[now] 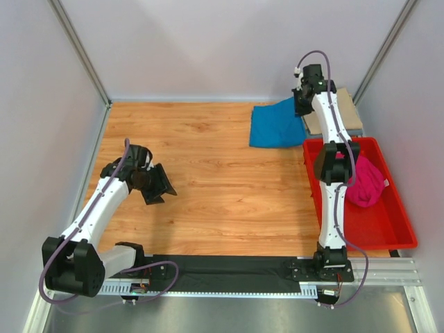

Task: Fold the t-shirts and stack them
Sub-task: Neatly place the folded tshirt to the corner

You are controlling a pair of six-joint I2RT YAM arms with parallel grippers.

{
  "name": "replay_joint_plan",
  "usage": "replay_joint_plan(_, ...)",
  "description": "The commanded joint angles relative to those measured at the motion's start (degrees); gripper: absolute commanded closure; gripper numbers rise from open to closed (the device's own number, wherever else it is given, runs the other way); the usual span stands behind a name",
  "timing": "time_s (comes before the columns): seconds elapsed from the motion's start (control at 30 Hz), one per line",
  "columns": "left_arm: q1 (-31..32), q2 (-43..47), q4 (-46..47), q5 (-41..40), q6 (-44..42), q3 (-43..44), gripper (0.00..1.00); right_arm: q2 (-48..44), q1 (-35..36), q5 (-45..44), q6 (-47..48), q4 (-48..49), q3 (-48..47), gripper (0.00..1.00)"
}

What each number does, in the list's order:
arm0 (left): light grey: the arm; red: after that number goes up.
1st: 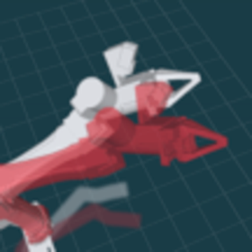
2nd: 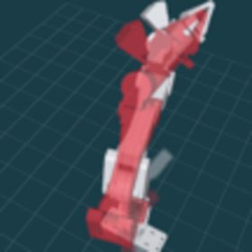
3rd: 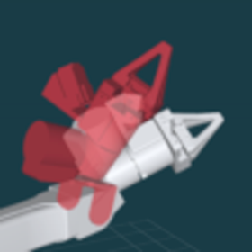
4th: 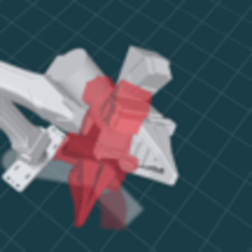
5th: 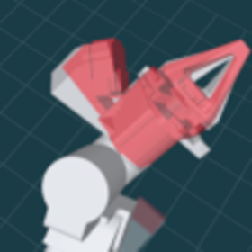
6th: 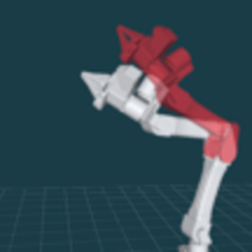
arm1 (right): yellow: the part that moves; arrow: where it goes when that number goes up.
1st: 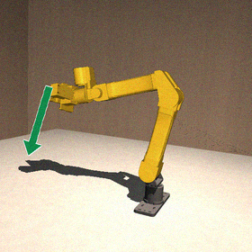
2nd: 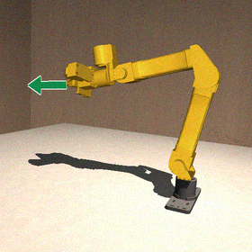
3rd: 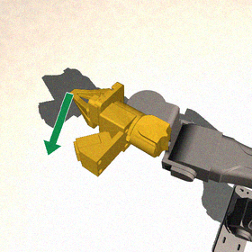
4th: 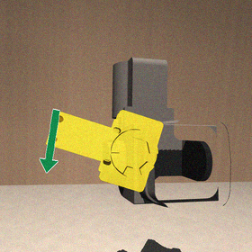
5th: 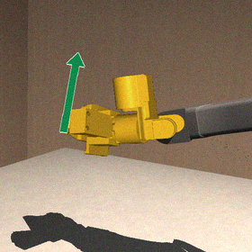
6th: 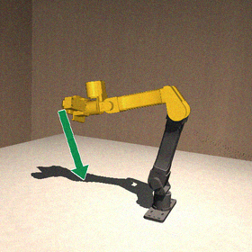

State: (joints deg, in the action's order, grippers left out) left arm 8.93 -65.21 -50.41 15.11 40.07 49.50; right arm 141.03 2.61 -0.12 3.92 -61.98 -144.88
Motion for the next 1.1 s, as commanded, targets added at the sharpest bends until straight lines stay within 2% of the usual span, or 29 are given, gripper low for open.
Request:
replay_joint_plan(0.0,0.91,-1.06,-1.17,0.88,1.24,3.94,0.38,-5.86,-6.47,-3.83,3.02,2.39,-7.75,1.0)
replay_joint_plan(0.2,1.09,-2.2,-7.5,-1.22,1.06,8.15,0.38,-3.66,-15.51,0.65,1.0,12.38,-9.9,0.97)
replay_joint_plan(0.27,1.09,-3.43,-9.35,-2.54,1.32,9.47,0.38,-0.87,-17.11,-1.62,0.21,18.1,-9.89,0.78)
replay_joint_plan(0.3,1.09,-3.95,-9.61,-2.63,1.32,10.87,0.38,0.46,-18.68,-1.9,-0.66,20.21,-9.81,0.62)
replay_joint_plan(0.33,1.26,-5.35,-10.23,-3.07,1.41,11.67,0.38,1.52,-19.57,-0.77,-1.54,24.66,-9.9,0.4)
replay_joint_plan(0.37,1.44,-6.06,-10.93,-3.68,1.58,12.46,0.38,2.31,-20.27,1.07,-4.16,27.58,-9.03,0.33)
replay_joint_plan(0.4,1.62,-6.77,-11.46,-4.21,1.67,13.95,0.38,3.8,-21.32,1.96,-5.84,29.87,-8.76,0.19)
replay_joint_plan(0.43,2.14,-7.99,-12.51,-4.82,1.76,14.74,0.38,4.25,-21.59,2.49,-6.9,32.59,-9.1,0.16)
replay_joint_plan(0.53,3.46,-9.67,-14.36,-6.14,2.2,18.6,0.38,4.25,-21.95,2.49,-8.41,35.6,-7.96,0.12)
replay_joint_plan(0.7,4.52,-11.43,-13.31,-6.15,1.41,23.45,0.37,-0.04,-21.77,5.03,-12.35,34.21,-2.8,0.11)
replay_joint_plan(0.8,4.69,-12.04,-10.5,-4.66,-0.6,24.68,0.37,-5.84,-20.55,6.18,-14.2,32.8,2.65,0.0)
replay_joint_plan(1.0,4.87,-11.52,-5.32,0.79,-9.2,27.41,0.36,-16.82,-12.82,0.57,-19.91,15.15,5.56,0.0)
replay_joint_plan(1.07,4.87,-10.03,-2.33,3.95,-10.71,27.58,0.35,-24.87,-7.92,-2.66,-21.84,10.4,13.19,0.0)
